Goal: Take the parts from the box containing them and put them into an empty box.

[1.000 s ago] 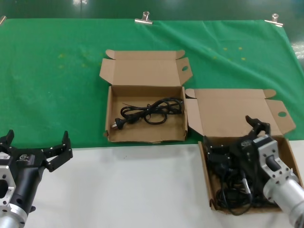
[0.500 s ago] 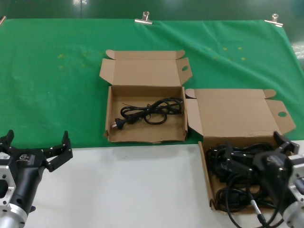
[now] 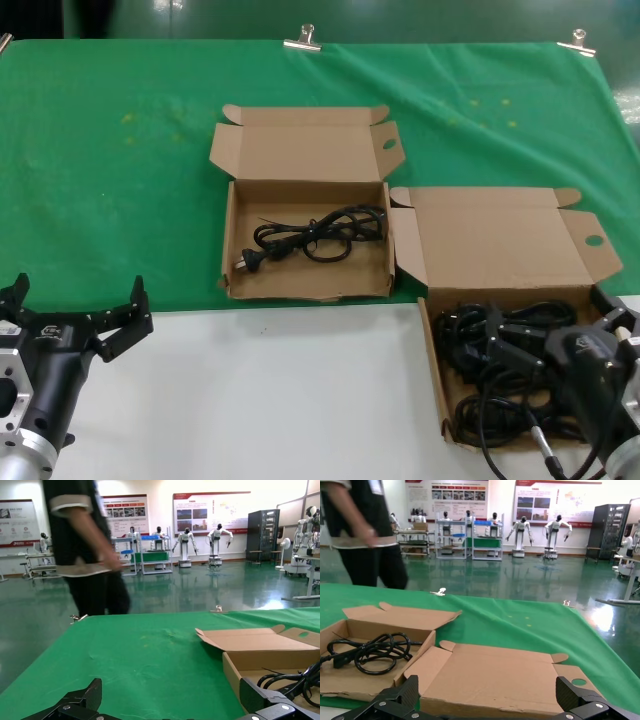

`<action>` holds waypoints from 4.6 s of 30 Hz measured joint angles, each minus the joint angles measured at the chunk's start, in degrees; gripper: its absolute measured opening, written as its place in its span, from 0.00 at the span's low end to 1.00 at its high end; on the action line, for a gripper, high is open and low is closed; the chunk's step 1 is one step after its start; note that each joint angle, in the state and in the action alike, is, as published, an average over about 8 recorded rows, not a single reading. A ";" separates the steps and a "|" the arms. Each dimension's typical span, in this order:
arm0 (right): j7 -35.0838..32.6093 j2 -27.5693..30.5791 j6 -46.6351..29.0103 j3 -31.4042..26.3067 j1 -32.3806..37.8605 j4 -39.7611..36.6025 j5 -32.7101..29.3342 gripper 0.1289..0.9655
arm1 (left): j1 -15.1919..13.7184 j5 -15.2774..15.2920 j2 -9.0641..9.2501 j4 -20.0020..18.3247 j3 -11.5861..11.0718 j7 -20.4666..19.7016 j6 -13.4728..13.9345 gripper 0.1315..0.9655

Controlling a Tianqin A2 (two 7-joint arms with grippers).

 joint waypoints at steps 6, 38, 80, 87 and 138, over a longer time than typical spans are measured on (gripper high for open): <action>0.00 0.00 0.00 0.00 0.00 0.00 0.00 1.00 | 0.00 0.00 0.00 0.00 0.00 0.00 0.00 1.00; 0.00 0.00 0.00 0.00 0.00 0.00 0.00 1.00 | 0.00 0.00 0.00 0.00 0.00 0.00 0.00 1.00; 0.00 0.00 0.00 0.00 0.00 0.00 0.00 1.00 | 0.00 0.00 0.00 0.00 0.00 0.00 0.00 1.00; 0.00 0.00 0.00 0.00 0.00 0.00 0.00 1.00 | 0.00 0.00 0.00 0.00 0.00 0.00 0.00 1.00; 0.00 0.00 0.00 0.00 0.00 0.00 0.00 1.00 | 0.00 0.00 0.00 0.00 0.00 0.00 0.00 1.00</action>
